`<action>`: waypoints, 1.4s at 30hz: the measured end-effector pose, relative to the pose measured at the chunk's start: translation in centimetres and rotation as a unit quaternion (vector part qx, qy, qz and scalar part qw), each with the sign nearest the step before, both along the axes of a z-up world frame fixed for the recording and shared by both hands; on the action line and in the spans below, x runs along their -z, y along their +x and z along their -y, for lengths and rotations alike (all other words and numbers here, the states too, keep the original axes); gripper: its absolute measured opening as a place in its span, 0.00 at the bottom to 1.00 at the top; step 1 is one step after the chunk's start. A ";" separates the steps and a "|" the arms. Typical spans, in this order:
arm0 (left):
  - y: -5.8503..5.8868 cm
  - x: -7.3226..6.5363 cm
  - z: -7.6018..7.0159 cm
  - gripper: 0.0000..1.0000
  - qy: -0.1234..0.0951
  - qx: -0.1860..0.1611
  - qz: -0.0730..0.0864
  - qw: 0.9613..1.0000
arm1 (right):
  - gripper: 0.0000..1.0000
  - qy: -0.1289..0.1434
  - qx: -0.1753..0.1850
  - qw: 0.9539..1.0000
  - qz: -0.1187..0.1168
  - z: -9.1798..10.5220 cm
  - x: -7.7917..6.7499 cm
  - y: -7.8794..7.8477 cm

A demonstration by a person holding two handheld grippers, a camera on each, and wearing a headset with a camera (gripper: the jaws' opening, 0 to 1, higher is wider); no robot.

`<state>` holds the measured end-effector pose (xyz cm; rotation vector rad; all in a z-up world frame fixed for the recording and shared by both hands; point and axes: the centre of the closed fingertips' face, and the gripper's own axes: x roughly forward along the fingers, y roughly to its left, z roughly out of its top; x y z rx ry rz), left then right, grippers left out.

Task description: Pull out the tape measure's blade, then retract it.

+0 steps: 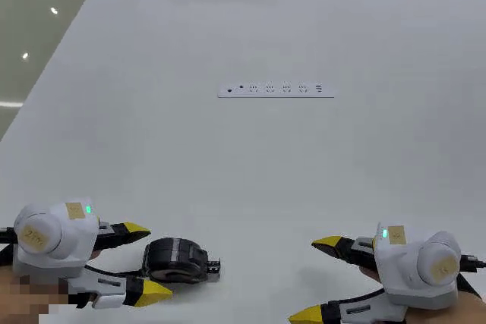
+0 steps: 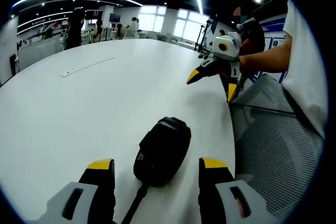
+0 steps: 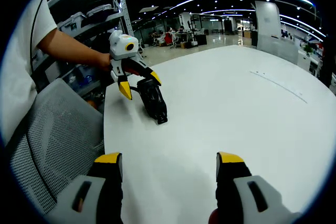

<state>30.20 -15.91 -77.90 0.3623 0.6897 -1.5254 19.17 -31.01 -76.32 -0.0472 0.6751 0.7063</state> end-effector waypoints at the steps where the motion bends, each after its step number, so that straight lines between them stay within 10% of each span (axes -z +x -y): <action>1: 0.0 0.1 0.0 0.60 0.000 0.002 0.000 1.000 | 0.73 0.001 0.000 1.000 0.000 0.0 0.0 0.0; 42: -0.5 1.1 0.6 0.33 0.022 0.052 0.011 0.998 | 0.70 0.009 -0.009 1.000 -0.015 -0.7 1.2 0.2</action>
